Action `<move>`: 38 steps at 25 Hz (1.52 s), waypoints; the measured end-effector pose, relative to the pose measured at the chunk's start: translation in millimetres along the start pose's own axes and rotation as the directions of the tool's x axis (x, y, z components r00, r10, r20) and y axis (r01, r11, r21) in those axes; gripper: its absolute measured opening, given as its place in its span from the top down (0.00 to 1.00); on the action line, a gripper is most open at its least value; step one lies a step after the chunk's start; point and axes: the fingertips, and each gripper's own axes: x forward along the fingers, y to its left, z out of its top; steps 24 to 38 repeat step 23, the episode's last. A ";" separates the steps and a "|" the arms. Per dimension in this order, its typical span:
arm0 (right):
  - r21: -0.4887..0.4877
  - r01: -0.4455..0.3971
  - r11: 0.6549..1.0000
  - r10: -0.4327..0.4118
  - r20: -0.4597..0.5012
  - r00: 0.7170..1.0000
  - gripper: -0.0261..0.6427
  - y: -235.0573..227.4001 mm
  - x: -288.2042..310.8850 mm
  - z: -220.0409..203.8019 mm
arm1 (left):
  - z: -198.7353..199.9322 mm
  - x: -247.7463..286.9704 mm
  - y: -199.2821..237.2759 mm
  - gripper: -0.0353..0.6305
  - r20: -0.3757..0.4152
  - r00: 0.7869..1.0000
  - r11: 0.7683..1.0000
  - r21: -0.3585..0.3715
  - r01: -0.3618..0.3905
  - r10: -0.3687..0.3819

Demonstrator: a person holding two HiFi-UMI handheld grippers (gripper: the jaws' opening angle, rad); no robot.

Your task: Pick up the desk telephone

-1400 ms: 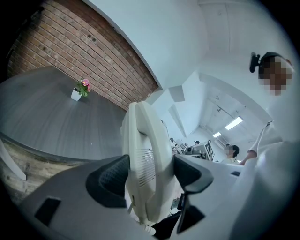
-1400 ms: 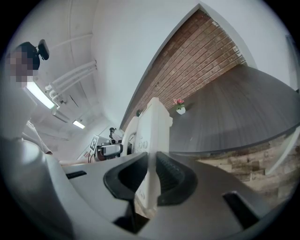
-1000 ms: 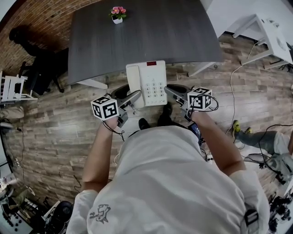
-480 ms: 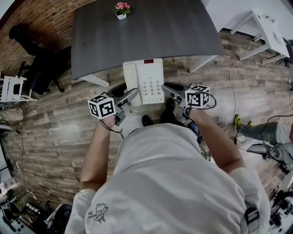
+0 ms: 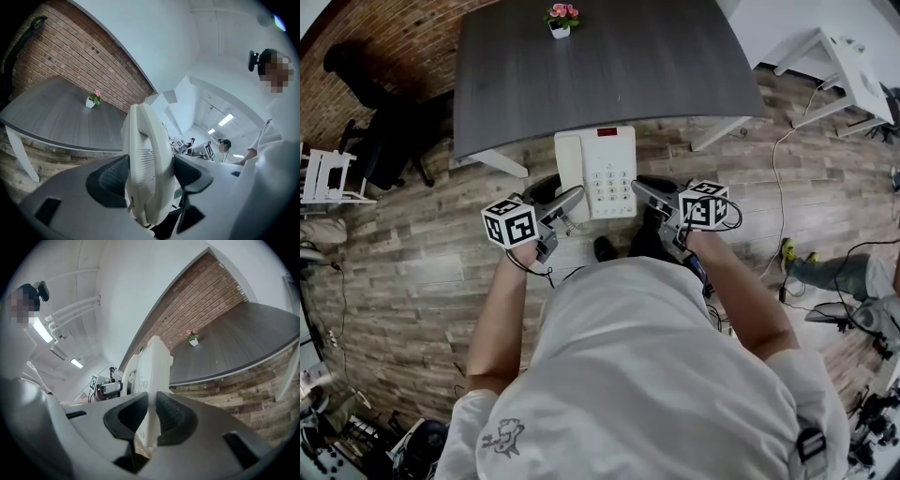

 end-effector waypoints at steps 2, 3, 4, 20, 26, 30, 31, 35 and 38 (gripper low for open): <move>0.002 -0.002 1.000 0.002 -0.003 1.000 0.87 0.6 -0.1 -1.2 | -0.1 -0.7 -0.6 0.47 0.003 1.000 1.000 -0.001 0.000 0.000; 0.003 -0.002 1.000 0.002 -0.003 1.000 0.87 0.7 0.0 -1.3 | 0.1 -0.8 -0.5 0.47 0.004 1.000 1.000 -0.002 0.000 0.000; 0.004 -0.002 1.000 0.002 -0.003 1.000 0.87 0.5 0.3 -1.4 | 0.3 -0.9 -0.1 0.47 0.005 1.000 1.000 -0.002 0.000 0.000; 0.015 0.011 1.000 -0.010 -0.016 1.000 0.87 -5.5 -0.8 -0.9 | -0.6 4.2 1.5 0.47 0.007 1.000 1.000 -0.020 -0.003 0.003; 0.018 0.011 1.000 -0.010 -0.016 1.000 0.87 -8.2 -3.1 1.3 | 1.3 7.9 0.4 0.47 0.007 1.000 1.000 -0.019 -0.007 0.007; 0.018 0.011 1.000 -0.010 -0.016 1.000 0.87 -8.2 -3.1 1.3 | 1.3 7.9 0.4 0.47 0.007 1.000 1.000 -0.019 -0.007 0.007; 0.018 0.011 1.000 -0.010 -0.016 1.000 0.87 -8.2 -3.1 1.3 | 1.3 7.9 0.4 0.47 0.007 1.000 1.000 -0.019 -0.007 0.007; 0.018 0.011 1.000 -0.010 -0.016 1.000 0.87 -8.2 -3.1 1.3 | 1.3 7.9 0.4 0.47 0.007 1.000 1.000 -0.019 -0.007 0.007; 0.018 0.011 1.000 -0.010 -0.016 1.000 0.87 -8.2 -3.1 1.3 | 1.3 7.9 0.4 0.47 0.007 1.000 1.000 -0.019 -0.007 0.007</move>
